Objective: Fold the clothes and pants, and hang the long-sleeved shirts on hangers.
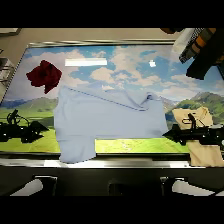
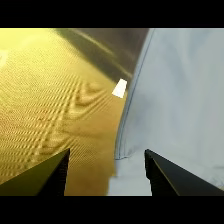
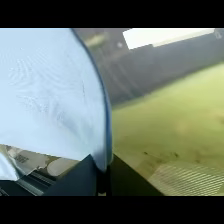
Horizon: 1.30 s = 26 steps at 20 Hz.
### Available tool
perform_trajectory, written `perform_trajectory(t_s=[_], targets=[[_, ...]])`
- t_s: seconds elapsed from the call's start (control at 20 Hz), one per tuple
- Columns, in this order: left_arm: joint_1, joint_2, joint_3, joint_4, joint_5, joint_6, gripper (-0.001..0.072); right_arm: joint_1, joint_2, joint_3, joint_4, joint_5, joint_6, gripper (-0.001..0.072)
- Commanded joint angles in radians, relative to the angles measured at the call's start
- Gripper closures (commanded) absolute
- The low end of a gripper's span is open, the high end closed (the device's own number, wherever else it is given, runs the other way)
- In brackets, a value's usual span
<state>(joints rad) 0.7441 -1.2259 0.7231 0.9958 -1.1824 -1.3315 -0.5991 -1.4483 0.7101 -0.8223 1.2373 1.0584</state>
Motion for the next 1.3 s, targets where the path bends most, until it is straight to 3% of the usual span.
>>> perform_trajectory(t_s=[0.0,0.35,0.65,0.75,0.8,0.85,0.9,0.95,1.05,1.25], targets=[[-0.014,-0.006,-0.063,-0.031,0.056,0.046,0.0168,-0.001,0.034,0.0,0.035,0.035,0.003,0.0674],[-0.159,-0.092,-0.064,-0.062,0.068,0.065,0.0168,-0.001,0.04,0.0,0.063,0.064,0.003,0.0674],[-0.187,-0.106,-0.064,-0.106,0.064,0.065,0.0195,-0.001,0.04,0.0,0.078,0.077,0.003,0.0674],[-0.187,-0.106,-0.064,-0.106,0.035,0.066,0.0338,-0.001,0.04,0.0,0.083,0.077,0.004,0.0674],[-0.187,-0.106,-0.064,-0.106,0.021,0.067,0.0344,-0.001,0.04,0.0,0.083,0.078,0.004,0.0674],[-0.187,-0.106,-0.064,-0.106,0.008,0.069,0.0467,-0.001,0.04,0.0,0.083,0.082,0.004,0.0674],[-0.187,-0.106,-0.064,-0.106,0.004,0.069,0.0546,-0.001,0.042,0.0,0.082,0.084,0.004,0.0674],[-0.187,-0.106,-0.064,-0.106,0.004,0.069,0.0555,-0.001,0.047,0.0,0.083,0.084,0.004,0.0674],[-0.187,-0.105,-0.064,-0.107,0.005,0.068,0.069,-0.001,0.064,0.0,0.082,0.084,0.004,0.0675],[-0.187,-0.104,-0.029,-0.11,0.005,0.08,0.0694,0.063,0.122,0.001,0.09,0.068,-0.013,0.0676]])
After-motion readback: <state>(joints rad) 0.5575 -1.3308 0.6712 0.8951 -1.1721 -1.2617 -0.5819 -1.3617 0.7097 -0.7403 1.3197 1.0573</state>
